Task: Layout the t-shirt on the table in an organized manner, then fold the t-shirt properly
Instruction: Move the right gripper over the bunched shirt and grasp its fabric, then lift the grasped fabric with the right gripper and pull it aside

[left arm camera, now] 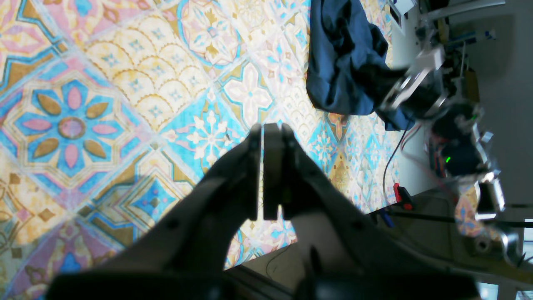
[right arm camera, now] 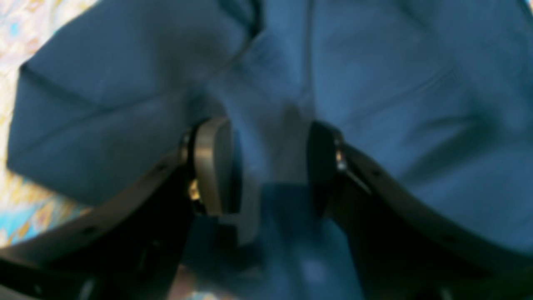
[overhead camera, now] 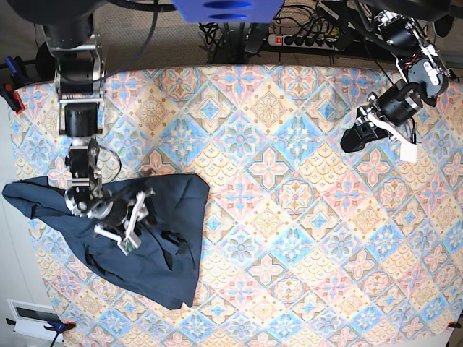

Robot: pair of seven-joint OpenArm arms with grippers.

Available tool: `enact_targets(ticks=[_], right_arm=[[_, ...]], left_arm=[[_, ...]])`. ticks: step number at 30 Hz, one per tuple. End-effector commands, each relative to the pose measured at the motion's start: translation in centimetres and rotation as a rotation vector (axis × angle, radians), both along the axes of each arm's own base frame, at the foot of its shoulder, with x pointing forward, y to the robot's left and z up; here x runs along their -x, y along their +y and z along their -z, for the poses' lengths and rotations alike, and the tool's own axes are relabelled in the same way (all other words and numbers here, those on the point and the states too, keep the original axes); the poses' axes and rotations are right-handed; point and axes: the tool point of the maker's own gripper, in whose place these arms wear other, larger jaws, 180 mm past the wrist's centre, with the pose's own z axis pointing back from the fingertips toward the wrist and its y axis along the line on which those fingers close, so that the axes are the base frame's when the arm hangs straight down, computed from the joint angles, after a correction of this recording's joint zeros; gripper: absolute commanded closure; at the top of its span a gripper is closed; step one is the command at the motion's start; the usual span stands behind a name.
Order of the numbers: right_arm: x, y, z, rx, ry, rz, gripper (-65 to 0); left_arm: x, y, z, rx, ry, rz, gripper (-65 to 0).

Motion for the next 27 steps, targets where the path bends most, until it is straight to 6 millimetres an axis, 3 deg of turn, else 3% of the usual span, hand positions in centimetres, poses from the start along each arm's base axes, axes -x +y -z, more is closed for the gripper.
enact_targets(ticks=[1,7,16,27], right_arm=[[-1.9,-0.4,-2.6,-0.009,-0.083,0.006,-27.8],[-1.7,-1.5,-0.8,0.046,-0.07,-0.002,-27.7],[-0.7,-1.6,1.6,-0.005,-0.035,0.013,-27.7],[-0.8,-1.6,1.5,-0.007,-0.036,0.014,-27.7]], left_arm=[[-0.4,0.0,-1.1,-0.001,-0.04,0.005,0.0],[-0.4,0.0,-1.1,-0.001,-0.04,0.005,0.0],[-0.4,0.0,-1.1,-0.001,-0.04,0.005,0.0],[-0.3,0.0,-1.1,-0.001,-0.041,0.006,0.0]])
